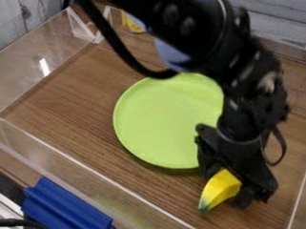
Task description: Put the banana in the green plate
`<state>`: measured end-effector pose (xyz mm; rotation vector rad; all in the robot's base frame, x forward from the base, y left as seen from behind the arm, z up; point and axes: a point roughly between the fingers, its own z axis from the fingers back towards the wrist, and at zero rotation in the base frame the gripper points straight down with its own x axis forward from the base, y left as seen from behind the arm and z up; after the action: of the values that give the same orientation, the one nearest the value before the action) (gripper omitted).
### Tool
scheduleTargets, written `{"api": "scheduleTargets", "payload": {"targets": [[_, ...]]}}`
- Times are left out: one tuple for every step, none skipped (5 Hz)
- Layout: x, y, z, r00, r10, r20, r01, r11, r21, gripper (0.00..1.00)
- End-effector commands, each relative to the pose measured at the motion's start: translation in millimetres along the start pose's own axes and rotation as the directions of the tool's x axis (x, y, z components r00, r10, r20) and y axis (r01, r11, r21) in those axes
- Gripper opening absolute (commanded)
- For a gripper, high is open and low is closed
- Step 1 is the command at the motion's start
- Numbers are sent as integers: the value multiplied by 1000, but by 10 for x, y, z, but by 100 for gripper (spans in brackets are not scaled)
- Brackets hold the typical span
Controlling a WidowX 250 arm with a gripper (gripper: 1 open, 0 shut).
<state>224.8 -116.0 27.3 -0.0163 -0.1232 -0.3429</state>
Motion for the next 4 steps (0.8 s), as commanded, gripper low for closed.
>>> {"api": "scheduleTargets", "payload": {"targets": [[41,-25,-21,999,-12,53,12,1000,2,0],[43,-22,-16,998,-8,55,8,1000,2,0],[46,-15,-5,998,-2,56,2,1000,2,0],[48,-8,9,998,4,56,-4,1000,2,0]]}}
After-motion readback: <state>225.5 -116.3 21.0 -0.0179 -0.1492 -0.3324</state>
